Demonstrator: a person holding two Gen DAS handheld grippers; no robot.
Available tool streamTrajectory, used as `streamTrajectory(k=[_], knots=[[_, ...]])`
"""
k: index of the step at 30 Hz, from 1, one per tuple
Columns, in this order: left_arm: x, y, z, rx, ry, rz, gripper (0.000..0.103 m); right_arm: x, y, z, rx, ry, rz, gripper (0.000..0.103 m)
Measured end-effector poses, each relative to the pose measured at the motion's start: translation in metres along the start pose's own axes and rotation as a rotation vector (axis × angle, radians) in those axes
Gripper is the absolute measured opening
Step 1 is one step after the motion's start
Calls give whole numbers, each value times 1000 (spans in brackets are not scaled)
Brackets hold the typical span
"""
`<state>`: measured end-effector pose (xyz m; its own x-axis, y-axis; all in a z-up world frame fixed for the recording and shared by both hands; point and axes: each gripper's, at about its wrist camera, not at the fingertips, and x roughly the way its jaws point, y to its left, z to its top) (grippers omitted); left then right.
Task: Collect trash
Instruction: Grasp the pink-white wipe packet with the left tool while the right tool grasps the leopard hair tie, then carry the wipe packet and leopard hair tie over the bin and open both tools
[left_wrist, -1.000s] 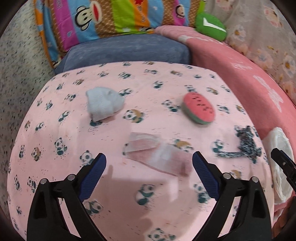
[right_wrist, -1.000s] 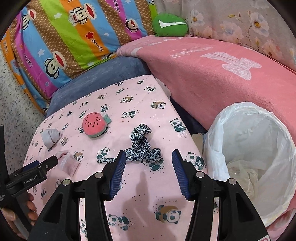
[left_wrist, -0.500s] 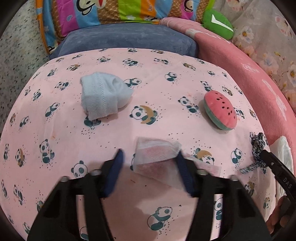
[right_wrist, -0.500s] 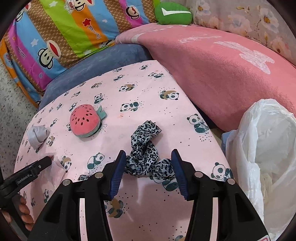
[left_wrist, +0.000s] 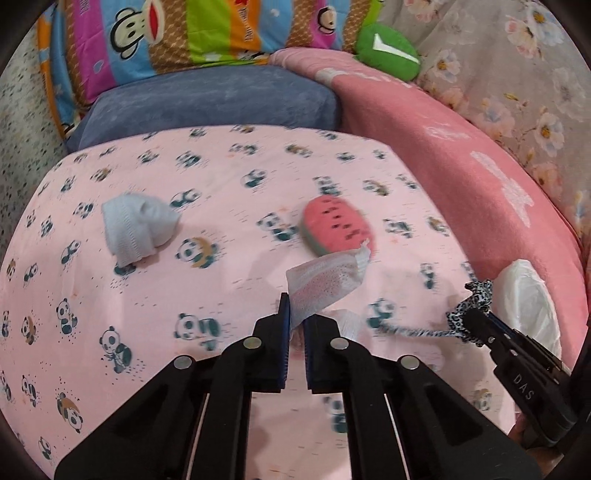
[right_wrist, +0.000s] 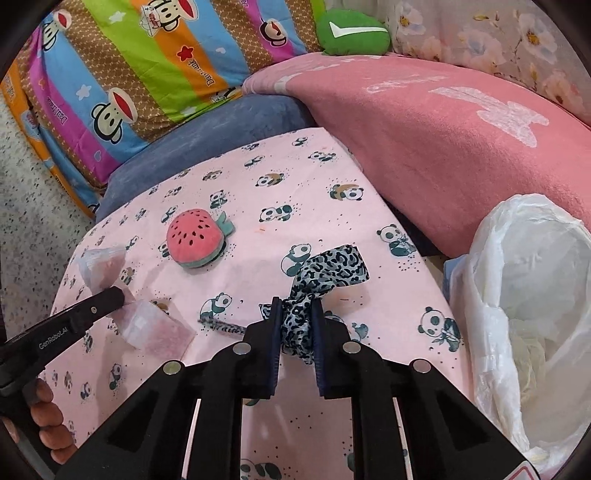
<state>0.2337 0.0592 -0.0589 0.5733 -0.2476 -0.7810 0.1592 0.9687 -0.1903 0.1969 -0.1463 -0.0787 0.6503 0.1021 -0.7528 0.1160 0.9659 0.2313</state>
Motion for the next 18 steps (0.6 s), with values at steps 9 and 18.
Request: streamTrajectory(k=[9, 18], knots=[[-34, -80, 7, 107, -52, -91, 2, -74, -40, 11, 73, -137, -2, 14], [-62, -158, 2, 217, -92, -164, 2, -136, -98, 14, 152, -242, -48, 14]])
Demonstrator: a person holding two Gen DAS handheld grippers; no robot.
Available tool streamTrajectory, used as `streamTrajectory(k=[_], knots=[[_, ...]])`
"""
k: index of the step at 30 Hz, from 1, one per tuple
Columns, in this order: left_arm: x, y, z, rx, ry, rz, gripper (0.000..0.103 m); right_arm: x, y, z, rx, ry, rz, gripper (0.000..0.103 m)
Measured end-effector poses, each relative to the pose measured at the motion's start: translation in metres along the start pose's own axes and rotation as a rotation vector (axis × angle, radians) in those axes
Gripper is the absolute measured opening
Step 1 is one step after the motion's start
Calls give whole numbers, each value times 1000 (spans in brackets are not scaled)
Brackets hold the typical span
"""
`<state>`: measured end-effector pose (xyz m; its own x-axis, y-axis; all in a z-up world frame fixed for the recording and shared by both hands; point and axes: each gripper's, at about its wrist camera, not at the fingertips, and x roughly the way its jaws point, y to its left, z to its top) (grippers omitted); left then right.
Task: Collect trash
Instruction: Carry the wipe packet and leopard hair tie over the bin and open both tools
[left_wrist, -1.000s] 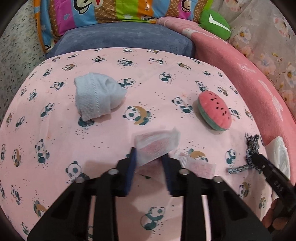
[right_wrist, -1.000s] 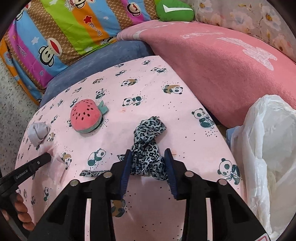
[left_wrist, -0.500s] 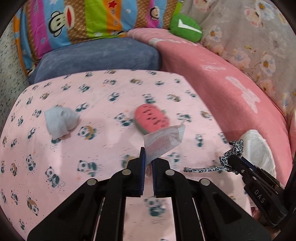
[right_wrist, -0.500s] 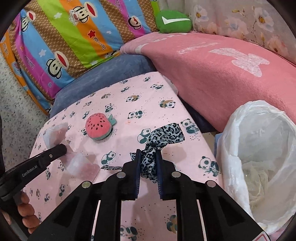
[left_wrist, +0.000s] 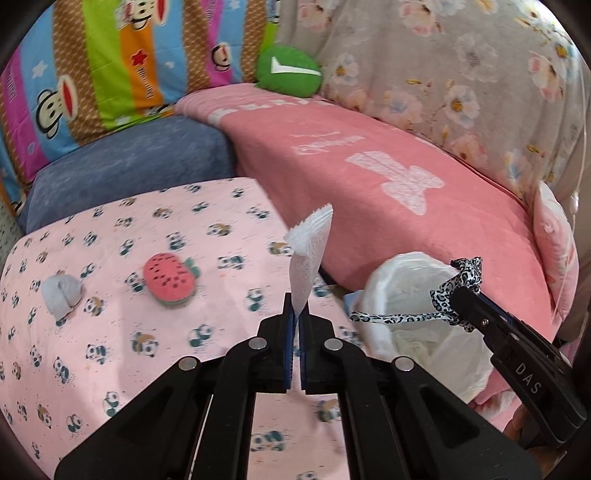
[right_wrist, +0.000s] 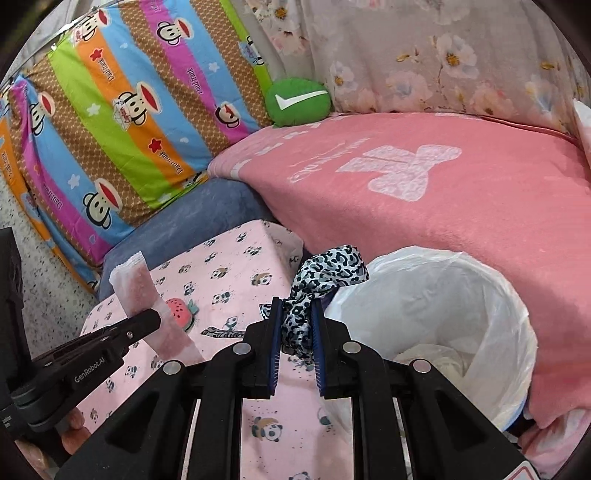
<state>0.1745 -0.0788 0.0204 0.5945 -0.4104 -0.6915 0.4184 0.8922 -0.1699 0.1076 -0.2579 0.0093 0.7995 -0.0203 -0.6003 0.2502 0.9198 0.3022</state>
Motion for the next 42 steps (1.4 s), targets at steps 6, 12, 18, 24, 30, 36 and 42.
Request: streamTrajectory(k=[6, 12, 18, 24, 30, 36, 42], knots=[[-7, -45, 5, 63, -17, -46, 2, -30, -39, 9, 47, -57, -50, 14], [-10, -85, 9, 120, -23, -100, 2, -53, -73, 10, 85, -99, -107, 14], [-11, -119, 11, 161, -23, -154, 2, -67, -100, 8, 122, -117, -149, 14], [-10, -135, 12, 174, -19, -181, 2, -74, -118, 6, 153, -130, -173, 14], [-7, -137, 19, 163, -6, -207, 2, -75, -127, 5, 168, -133, -190, 14], [-5, -124, 28, 149, -13, -189, 2, -72, -126, 1, 152, -125, -215, 14], [-1, -116, 26, 137, -2, -181, 50, -64, -123, 1, 145, -109, -210, 15]])
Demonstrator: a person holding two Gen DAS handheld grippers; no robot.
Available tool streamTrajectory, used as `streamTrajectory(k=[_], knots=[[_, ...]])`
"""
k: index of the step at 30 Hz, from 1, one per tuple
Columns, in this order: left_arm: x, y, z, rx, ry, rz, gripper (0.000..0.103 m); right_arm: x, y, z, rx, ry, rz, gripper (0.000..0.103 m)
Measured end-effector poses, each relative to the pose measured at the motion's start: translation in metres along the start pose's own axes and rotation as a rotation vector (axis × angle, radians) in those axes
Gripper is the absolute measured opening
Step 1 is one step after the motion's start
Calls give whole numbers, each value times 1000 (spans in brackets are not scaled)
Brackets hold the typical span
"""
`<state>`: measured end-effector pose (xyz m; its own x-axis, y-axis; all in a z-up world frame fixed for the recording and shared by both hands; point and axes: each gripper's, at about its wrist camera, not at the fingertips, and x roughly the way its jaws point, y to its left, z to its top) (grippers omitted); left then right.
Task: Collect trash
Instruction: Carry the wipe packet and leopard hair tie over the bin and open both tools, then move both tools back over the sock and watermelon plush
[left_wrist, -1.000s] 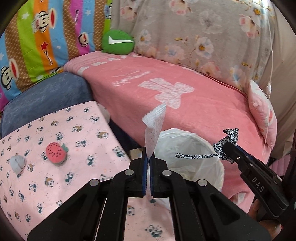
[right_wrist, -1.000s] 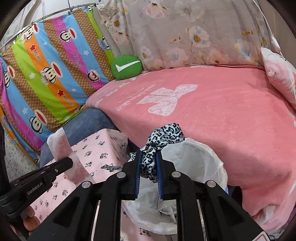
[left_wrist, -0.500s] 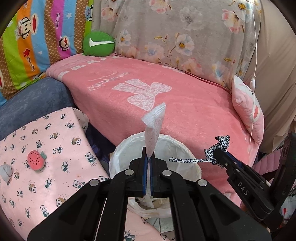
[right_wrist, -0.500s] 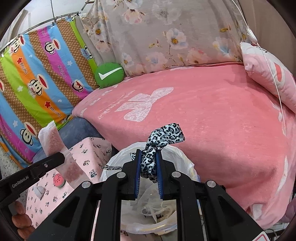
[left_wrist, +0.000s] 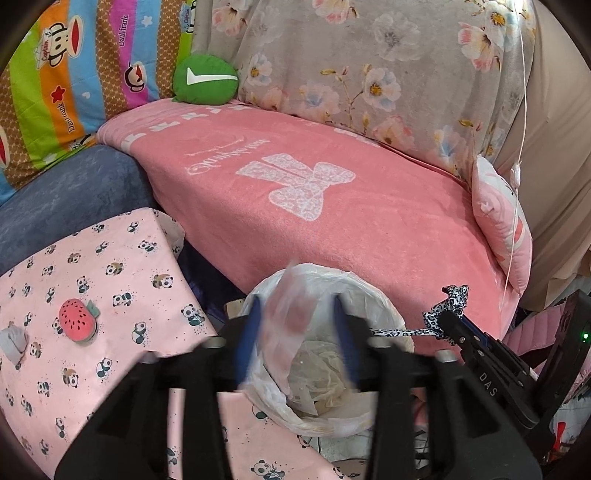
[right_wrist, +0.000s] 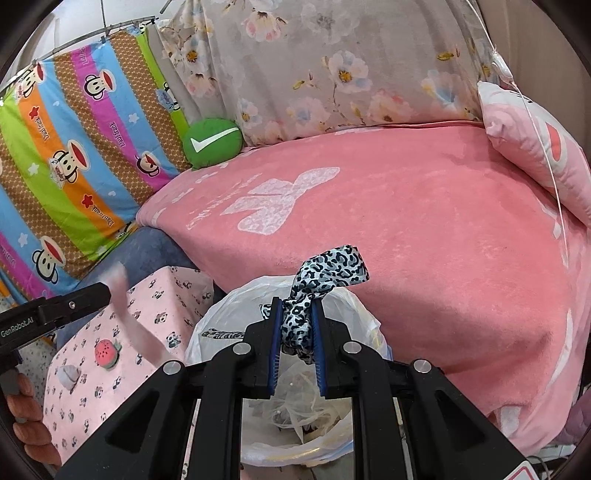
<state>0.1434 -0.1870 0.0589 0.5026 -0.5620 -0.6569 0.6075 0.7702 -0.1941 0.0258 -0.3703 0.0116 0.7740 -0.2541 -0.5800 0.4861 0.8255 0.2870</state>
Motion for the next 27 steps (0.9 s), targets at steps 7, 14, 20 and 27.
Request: streamTrajectory(k=[7, 14, 20, 27], knots=[[0, -7, -5, 47, -13, 29, 64, 4, 12, -1, -22, 4, 12, 21], [2, 0, -12, 46, -1, 53, 67, 8, 23, -4, -38, 17, 20, 33], [3, 8, -17, 26, 9, 59, 67, 10, 28, -4, -45, 18, 22, 36], [3, 15, -22, 16, 13, 69, 67, 11, 32, -8, -47, 27, 24, 42]])
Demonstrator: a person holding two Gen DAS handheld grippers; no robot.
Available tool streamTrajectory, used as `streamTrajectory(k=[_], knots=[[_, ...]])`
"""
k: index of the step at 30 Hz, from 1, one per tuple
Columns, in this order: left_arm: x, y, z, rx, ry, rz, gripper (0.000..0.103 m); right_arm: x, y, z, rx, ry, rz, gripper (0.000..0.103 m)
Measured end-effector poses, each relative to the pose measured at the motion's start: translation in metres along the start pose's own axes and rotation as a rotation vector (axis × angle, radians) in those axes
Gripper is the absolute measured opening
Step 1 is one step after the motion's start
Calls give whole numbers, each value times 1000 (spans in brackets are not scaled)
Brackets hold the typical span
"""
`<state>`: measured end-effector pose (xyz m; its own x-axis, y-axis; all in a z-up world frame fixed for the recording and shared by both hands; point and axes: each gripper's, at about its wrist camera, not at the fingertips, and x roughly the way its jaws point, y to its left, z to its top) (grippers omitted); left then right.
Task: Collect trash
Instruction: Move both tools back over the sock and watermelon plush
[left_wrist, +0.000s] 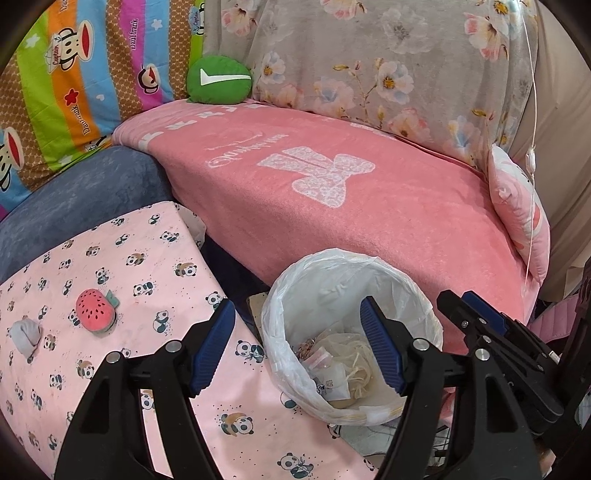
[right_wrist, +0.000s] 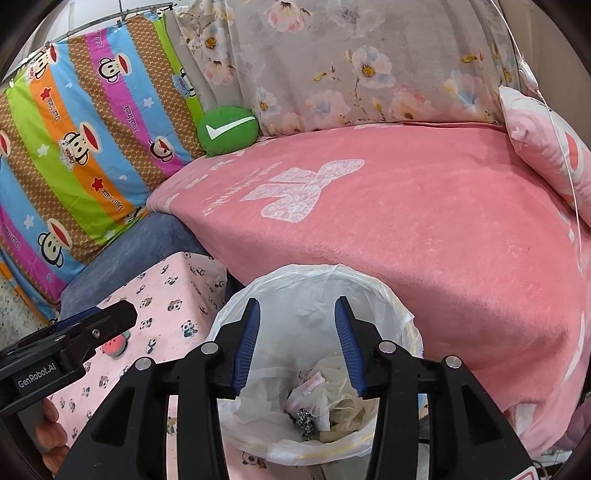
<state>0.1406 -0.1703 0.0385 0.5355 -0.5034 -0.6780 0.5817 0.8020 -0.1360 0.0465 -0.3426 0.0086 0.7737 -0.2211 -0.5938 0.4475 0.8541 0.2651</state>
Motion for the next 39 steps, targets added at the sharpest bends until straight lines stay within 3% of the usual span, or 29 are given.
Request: streamTrajectory(k=[10, 16, 22, 27, 30, 39], knots=[[-3, 15, -7, -29, 4, 23, 67, -1, 17, -6, -29, 12, 10, 44], [-5, 27, -13, -46, 6, 37, 67, 0, 32, -10, -56, 21, 15, 50], [-11, 47, -19, -76, 1, 67, 72, 2, 48, -14, -79, 32, 23, 50], [-15, 70, -26, -115, 2, 100, 73, 4, 63, -17, -99, 45, 39, 51], [-17, 86, -31, -141, 1, 125, 79, 7, 77, -20, -124, 53, 52, 51], [-26, 142, -48, -222, 4, 199, 80, 18, 129, -33, -206, 86, 100, 52]])
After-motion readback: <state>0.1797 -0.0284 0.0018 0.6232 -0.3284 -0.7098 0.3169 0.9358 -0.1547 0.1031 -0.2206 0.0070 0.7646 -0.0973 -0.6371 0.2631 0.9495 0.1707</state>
